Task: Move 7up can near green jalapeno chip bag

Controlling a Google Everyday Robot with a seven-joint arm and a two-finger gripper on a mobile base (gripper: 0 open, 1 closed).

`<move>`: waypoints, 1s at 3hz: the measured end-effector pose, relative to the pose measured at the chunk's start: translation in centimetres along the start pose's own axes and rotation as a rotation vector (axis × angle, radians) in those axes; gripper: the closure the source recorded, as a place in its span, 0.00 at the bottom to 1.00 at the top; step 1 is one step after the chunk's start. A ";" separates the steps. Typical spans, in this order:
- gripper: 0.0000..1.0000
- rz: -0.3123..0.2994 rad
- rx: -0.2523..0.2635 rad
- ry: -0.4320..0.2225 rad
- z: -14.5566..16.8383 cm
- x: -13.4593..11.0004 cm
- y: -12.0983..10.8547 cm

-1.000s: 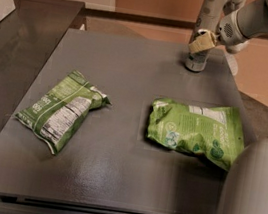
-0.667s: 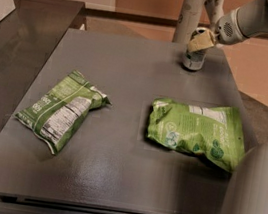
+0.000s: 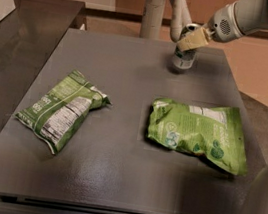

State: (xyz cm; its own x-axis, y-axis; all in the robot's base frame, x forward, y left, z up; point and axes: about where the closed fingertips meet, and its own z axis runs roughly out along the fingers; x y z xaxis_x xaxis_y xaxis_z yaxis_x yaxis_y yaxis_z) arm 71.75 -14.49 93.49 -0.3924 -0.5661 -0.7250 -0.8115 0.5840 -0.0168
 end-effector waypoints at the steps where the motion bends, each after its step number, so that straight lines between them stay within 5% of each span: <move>1: 1.00 -0.071 -0.072 0.013 -0.1 -0.8 3.8; 3: 1.00 -0.217 -0.208 0.034 1.2 -3.3 11.1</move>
Offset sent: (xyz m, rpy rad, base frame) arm -0.0901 0.0892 0.0156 -0.0439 0.0170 0.3219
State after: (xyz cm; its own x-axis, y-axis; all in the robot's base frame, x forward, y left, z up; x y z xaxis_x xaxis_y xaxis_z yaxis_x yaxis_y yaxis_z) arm 64.54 -5.46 94.89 -0.2113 -0.6859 -0.6963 -0.9480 0.3172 -0.0248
